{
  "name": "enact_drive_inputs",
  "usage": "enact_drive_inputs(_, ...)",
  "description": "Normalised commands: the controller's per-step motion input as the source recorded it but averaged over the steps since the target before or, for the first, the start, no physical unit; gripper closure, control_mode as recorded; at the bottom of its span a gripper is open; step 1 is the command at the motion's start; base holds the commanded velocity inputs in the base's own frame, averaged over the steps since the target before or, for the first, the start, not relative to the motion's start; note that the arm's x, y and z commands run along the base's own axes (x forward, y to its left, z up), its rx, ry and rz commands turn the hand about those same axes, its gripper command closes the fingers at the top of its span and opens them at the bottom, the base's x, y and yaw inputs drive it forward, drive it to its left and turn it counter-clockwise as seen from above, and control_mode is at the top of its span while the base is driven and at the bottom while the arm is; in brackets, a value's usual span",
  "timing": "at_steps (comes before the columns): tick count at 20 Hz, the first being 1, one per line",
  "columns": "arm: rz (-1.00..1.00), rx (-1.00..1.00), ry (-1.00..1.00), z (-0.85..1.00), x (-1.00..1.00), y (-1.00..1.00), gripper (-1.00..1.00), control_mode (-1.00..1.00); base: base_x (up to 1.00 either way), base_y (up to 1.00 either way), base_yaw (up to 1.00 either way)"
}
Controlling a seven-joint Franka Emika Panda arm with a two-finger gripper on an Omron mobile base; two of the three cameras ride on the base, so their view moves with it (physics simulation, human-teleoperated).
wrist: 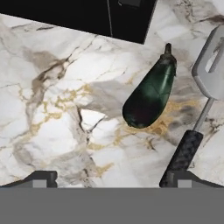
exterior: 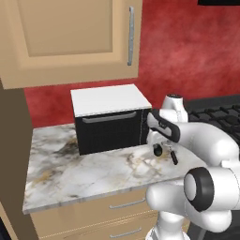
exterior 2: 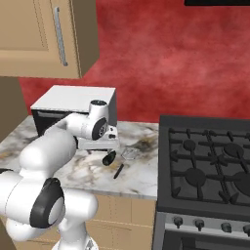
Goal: Put the cucumber and eggplant in the pot. Retrieve the spatula and lightly stir the vegetables in the pot.
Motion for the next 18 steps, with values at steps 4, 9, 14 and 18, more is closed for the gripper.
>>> enact_drive_inputs(4,-0.07,0.00,0.00,-0.62,0.11,0.00,-1.00,-1.00,0.00,0.00,0.00)
enact_drive_inputs(9,-0.18,0.00,0.00,-0.20,0.07,0.00,-1.00,-1.00,0.00,0.00,0.00)
enact_drive_inputs(14,-0.22,0.00,-0.01,0.00,0.00,0.00,-1.00,-1.00,0.00,0.00,0.00)
enact_drive_inputs(18,-0.20,0.00,0.00,0.00,0.10,-0.01,-1.00,-1.00,0.00,0.00,0.00)
